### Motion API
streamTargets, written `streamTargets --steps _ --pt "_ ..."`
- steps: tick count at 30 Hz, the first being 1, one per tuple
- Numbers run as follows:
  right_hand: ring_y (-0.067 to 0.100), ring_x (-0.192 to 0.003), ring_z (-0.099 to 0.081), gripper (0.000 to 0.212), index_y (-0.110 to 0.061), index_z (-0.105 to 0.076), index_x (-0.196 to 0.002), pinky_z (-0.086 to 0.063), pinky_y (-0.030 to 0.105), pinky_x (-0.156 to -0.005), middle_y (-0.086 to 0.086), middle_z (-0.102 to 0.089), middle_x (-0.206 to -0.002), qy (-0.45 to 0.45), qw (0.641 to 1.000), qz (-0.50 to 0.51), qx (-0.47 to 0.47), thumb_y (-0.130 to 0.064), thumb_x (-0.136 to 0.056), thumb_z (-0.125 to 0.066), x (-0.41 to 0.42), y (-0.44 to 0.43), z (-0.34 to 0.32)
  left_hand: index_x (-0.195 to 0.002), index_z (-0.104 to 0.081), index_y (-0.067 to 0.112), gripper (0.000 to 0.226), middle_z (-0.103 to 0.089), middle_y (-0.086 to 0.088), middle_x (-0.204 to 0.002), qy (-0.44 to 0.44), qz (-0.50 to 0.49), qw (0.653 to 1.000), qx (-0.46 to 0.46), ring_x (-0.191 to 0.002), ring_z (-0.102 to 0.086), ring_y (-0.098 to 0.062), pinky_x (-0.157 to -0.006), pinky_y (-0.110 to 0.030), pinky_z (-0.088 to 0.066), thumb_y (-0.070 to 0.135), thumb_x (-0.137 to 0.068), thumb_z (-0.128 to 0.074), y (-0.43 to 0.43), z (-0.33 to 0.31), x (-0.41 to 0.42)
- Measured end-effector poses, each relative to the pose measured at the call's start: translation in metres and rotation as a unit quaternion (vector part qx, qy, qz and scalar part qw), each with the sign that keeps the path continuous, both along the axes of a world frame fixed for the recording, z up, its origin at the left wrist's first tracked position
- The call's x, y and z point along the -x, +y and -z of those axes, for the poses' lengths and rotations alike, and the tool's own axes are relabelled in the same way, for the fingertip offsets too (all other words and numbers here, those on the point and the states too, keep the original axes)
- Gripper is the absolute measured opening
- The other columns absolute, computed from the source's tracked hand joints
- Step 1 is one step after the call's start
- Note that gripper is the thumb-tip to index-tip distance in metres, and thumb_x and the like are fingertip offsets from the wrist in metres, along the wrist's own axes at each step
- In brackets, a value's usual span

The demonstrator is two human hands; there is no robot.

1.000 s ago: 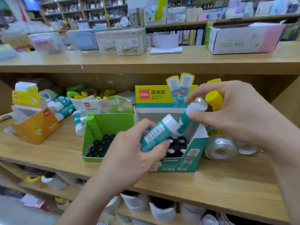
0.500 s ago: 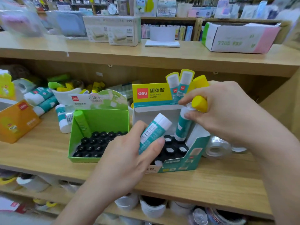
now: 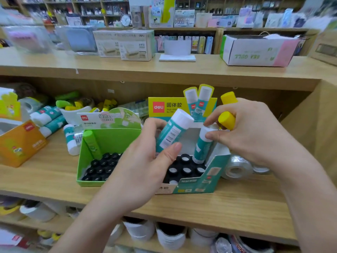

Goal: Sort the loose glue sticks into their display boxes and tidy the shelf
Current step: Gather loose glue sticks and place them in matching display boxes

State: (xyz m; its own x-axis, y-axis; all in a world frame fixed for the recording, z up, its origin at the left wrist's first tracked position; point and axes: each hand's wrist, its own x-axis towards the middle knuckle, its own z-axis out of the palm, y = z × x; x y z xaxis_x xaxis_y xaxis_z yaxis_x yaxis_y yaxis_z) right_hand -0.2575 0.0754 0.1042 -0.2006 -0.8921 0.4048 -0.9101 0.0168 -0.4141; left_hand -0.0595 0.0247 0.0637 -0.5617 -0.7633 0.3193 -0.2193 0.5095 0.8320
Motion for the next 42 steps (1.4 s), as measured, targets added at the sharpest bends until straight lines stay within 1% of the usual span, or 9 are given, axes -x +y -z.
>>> streamTargets --steps 3,7,11,14,19,25,32,35,42 --pt "0.019 -0.074 -0.048 0.008 -0.028 -0.072 -0.077 -0.041 0.033 -0.066 -0.008 -0.046 -0.075 0.022 0.999 0.015 0.025 -0.036 -0.076 -0.075 -0.005 0.001 0.001 -0.113 -0.045 0.036 0.028 -0.065 0.013 -0.097 0.037 0.045 0.998 -0.027 -0.091 -0.063 -0.014 -0.084 -0.036 -0.052 0.036 -0.086 -0.052 0.0 -0.003 0.006" --pt "0.026 -0.087 -0.055 0.025 -0.023 -0.075 -0.083 -0.049 0.039 -0.075 0.001 -0.055 -0.083 0.061 0.998 0.016 -0.02 -0.041 -0.081 -0.057 -0.007 0.005 -0.003 -0.115 -0.055 0.021 0.03 -0.068 0.003 -0.106 0.117 0.075 0.988 -0.068 -0.102 -0.063 -0.019 -0.083 -0.031 -0.053 0.02 -0.086 -0.059 -0.005 -0.003 0.009" --pt "0.031 -0.09 -0.056 0.023 -0.031 -0.074 -0.098 -0.05 0.042 -0.079 0.005 -0.057 -0.091 0.06 0.996 0.001 -0.068 -0.018 -0.083 -0.062 -0.005 -0.003 0.0 -0.113 -0.062 0.018 0.033 -0.071 0.0 -0.105 0.144 0.06 0.986 -0.061 -0.099 -0.066 -0.017 -0.083 -0.028 -0.056 0.018 -0.081 -0.069 -0.004 -0.009 0.011" --pt "0.031 -0.089 -0.058 0.022 -0.028 -0.076 -0.094 -0.051 0.043 -0.079 0.006 -0.059 -0.091 0.031 0.997 -0.009 -0.063 -0.016 -0.083 -0.061 -0.001 -0.007 0.0 -0.12 -0.058 0.025 0.041 -0.068 0.003 -0.102 0.114 0.035 0.993 0.012 -0.098 -0.063 -0.018 -0.083 -0.037 -0.056 0.02 -0.08 -0.067 -0.002 -0.013 0.012" --pt "0.018 -0.08 -0.052 0.028 -0.037 -0.072 -0.101 -0.037 0.027 -0.069 0.0 -0.053 -0.084 -0.005 0.999 -0.041 -0.02 -0.016 -0.086 -0.061 0.007 -0.003 0.013 -0.138 -0.037 0.046 0.073 -0.059 0.027 -0.106 0.032 0.001 0.99 0.137 -0.105 -0.06 -0.006 -0.084 -0.032 -0.055 0.005 -0.086 -0.068 -0.003 -0.014 0.015" --pt "0.001 -0.071 -0.05 0.024 -0.039 -0.071 -0.1 -0.035 0.004 -0.064 -0.011 -0.051 -0.078 -0.069 0.996 -0.03 0.041 -0.023 -0.086 -0.061 0.01 0.001 0.027 -0.129 -0.059 0.024 0.054 -0.062 0.008 -0.111 -0.045 -0.07 0.963 0.255 -0.099 -0.056 -0.004 -0.084 -0.025 -0.049 0.013 -0.079 -0.077 -0.008 0.001 0.028" --pt "0.005 -0.073 -0.055 0.022 -0.037 -0.073 -0.099 -0.037 0.003 -0.061 -0.013 -0.065 -0.083 -0.098 0.993 -0.058 0.012 -0.024 -0.086 -0.061 0.016 -0.002 0.023 -0.127 -0.06 0.019 0.05 -0.064 0.002 -0.11 -0.064 -0.109 0.952 0.277 -0.093 -0.061 -0.014 -0.08 -0.036 -0.053 0.014 -0.079 -0.073 -0.014 0.01 0.041" --pt "-0.006 -0.066 -0.056 0.022 -0.035 -0.074 -0.097 -0.039 0.005 -0.055 -0.022 -0.064 -0.07 -0.154 0.985 -0.077 0.003 -0.021 -0.086 -0.062 0.021 -0.003 0.025 -0.119 -0.059 0.02 0.043 -0.067 0.004 -0.108 -0.035 -0.121 0.963 0.24 -0.095 -0.066 -0.015 -0.079 -0.039 -0.057 0.012 -0.079 -0.075 -0.015 0.013 0.045" --pt "0.003 -0.045 -0.046 0.028 -0.037 -0.074 -0.09 -0.032 0.011 -0.046 -0.018 -0.056 -0.048 -0.253 0.962 -0.106 0.005 -0.013 -0.083 -0.061 0.029 -0.009 0.035 -0.099 -0.068 0.011 0.024 -0.066 0.005 -0.097 -0.049 -0.155 0.941 0.297 -0.089 -0.058 -0.008 -0.077 -0.027 -0.049 0.02 -0.078 -0.074 -0.017 0.016 0.047"
